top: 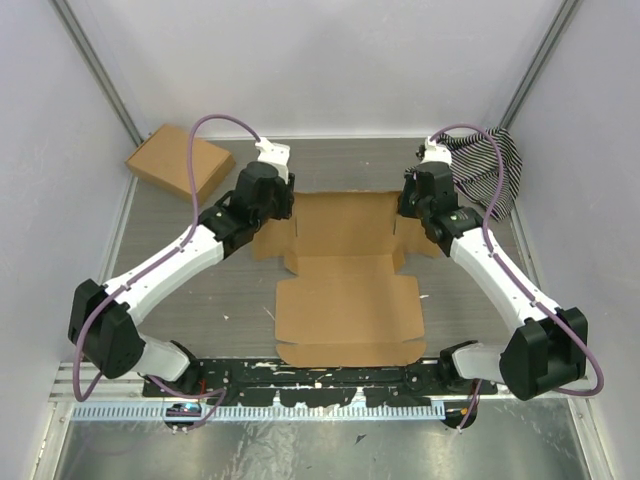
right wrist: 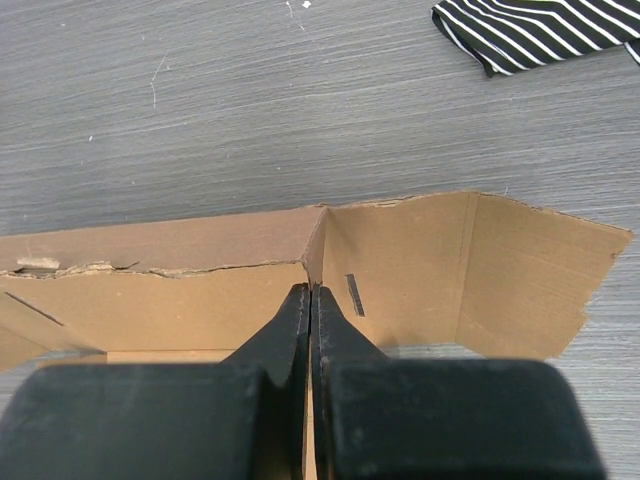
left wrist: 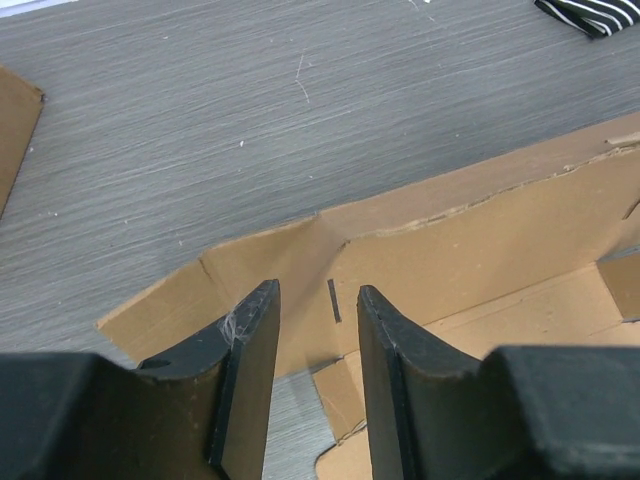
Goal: Fold the paper box
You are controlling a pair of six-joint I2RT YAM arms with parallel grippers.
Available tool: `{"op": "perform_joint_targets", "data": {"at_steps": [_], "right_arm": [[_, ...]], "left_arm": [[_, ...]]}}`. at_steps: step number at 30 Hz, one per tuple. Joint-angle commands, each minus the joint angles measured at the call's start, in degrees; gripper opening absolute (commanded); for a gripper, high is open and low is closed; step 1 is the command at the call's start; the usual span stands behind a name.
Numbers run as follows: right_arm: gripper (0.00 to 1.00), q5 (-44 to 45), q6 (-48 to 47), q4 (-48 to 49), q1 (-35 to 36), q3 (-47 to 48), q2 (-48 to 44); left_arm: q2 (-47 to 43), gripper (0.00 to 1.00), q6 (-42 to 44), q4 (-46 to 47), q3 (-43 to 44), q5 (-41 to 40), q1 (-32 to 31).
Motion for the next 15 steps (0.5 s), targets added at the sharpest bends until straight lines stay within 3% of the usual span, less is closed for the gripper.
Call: {"op": "perform_joint_targets", "data": {"at_steps": [1,7,15], "right_arm": [[0.02,-0.31,-0.15,0.51,0.37,1.55,-1.99],[0.02,-1.53,-0.46,-0.95,0.37,3.72,-1.19],[0.02,-2.19,-0.46,-1.72,0.43,4.67,-1.01]], "left_arm": [[-1.2,0.44,1.02,-3.3,3.11,1.18,-0.23],[-2.84,0.5,6.29,-2.65,1.56,1.75,-0.26],[2.55,0.43,7.72,-5.47,4.36,3.04,-0.25]]}}
